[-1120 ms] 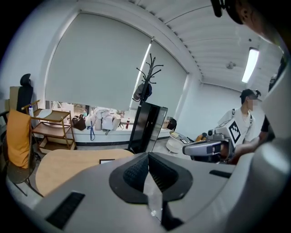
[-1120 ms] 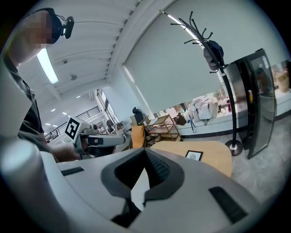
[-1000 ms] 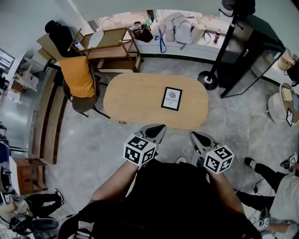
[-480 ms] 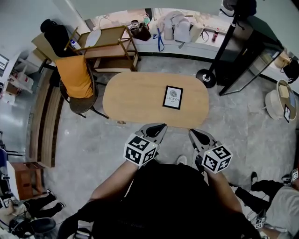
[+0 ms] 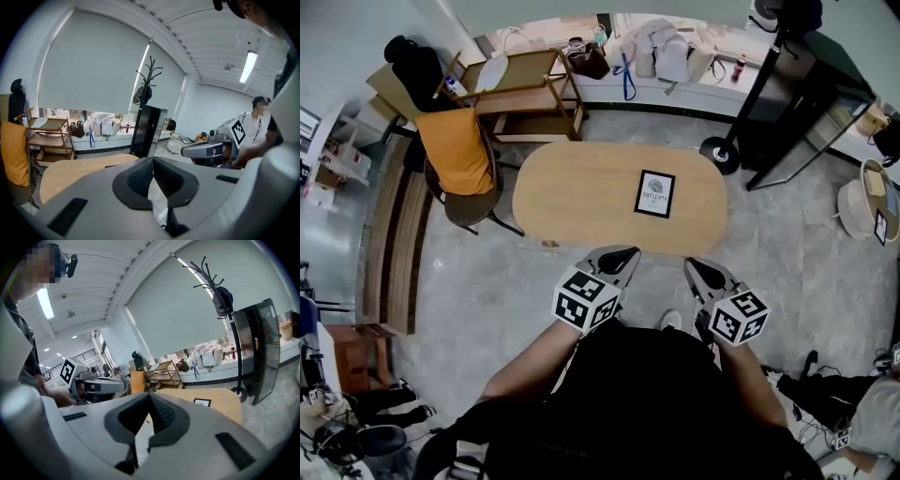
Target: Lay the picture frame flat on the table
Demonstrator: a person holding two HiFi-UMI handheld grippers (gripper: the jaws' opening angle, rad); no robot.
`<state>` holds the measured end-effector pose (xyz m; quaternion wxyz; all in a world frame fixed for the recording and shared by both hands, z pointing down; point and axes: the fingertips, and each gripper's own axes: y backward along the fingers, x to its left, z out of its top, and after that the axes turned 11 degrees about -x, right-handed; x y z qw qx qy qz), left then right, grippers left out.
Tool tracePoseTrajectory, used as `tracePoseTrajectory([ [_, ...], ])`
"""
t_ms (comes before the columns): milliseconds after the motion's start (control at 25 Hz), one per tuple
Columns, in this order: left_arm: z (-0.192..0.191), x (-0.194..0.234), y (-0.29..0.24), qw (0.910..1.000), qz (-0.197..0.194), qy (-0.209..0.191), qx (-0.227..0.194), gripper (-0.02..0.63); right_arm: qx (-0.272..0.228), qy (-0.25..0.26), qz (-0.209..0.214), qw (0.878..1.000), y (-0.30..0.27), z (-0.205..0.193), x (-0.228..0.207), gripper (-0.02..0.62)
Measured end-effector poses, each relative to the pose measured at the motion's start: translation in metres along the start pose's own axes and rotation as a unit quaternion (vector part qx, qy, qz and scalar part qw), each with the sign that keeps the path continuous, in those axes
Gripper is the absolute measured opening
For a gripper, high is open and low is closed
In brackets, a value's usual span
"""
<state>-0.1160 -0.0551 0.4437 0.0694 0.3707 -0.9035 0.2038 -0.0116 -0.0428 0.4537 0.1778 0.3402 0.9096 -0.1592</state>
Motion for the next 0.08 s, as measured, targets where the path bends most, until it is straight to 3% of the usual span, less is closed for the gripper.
tracePoseTrajectory([
  [80, 0.0009, -0.0002, -0.0002, 1.0000, -0.004, -0.003, 0.000, 0.005, 0.000, 0.001, 0.000, 1.000, -0.0026, -0.0002, 0.0000, 0.000],
])
